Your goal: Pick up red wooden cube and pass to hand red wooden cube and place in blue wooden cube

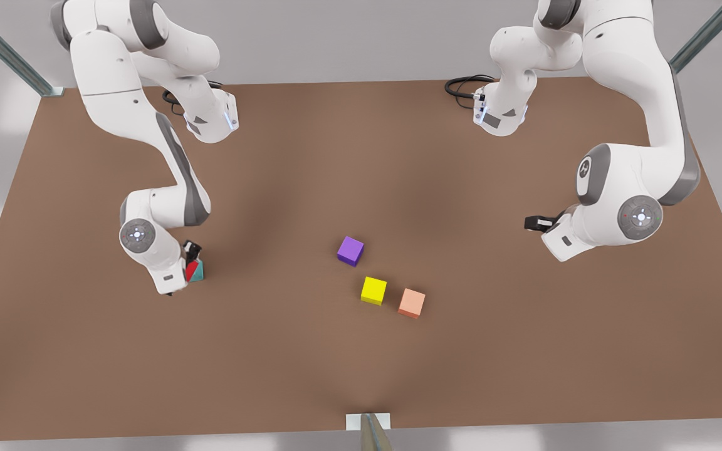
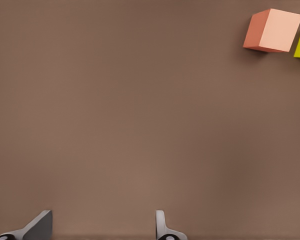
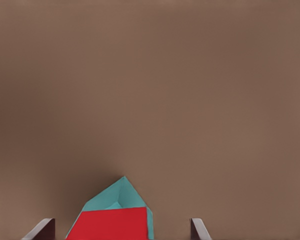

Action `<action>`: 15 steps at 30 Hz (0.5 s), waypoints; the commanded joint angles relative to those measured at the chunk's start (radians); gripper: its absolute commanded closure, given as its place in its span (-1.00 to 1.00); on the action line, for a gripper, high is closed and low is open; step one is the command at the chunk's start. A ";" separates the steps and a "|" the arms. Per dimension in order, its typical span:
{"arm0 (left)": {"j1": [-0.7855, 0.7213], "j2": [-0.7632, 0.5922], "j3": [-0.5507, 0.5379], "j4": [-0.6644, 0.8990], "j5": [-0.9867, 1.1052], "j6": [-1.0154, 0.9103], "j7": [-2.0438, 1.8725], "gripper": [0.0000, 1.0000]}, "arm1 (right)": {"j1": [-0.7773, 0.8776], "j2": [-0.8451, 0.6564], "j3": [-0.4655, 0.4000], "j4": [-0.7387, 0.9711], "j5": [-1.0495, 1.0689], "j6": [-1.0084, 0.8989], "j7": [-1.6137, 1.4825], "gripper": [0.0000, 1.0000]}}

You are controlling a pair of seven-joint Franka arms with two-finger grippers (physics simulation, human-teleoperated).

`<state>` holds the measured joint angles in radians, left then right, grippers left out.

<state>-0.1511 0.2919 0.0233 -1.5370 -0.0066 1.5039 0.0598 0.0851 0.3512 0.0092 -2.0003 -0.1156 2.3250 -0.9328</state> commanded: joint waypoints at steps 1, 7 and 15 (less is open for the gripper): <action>0.001 0.000 0.000 0.000 0.001 0.002 -0.026 -1.00 | 0.005 0.002 0.002 0.054 0.040 -0.094 0.043 -1.00; 0.001 0.001 0.000 0.000 0.001 0.002 -0.026 -1.00 | 0.102 0.086 -0.011 0.471 0.211 -0.562 0.901 -1.00; 0.001 -0.005 -0.002 0.000 0.001 -0.007 -0.026 -1.00 | 0.021 -0.207 -0.040 0.591 0.109 -0.941 0.936 -1.00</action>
<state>-0.1507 0.2881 0.0217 -1.5375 -0.0067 1.5007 0.0452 0.1258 0.1647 -0.0255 -1.4110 0.0044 1.5977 -0.4733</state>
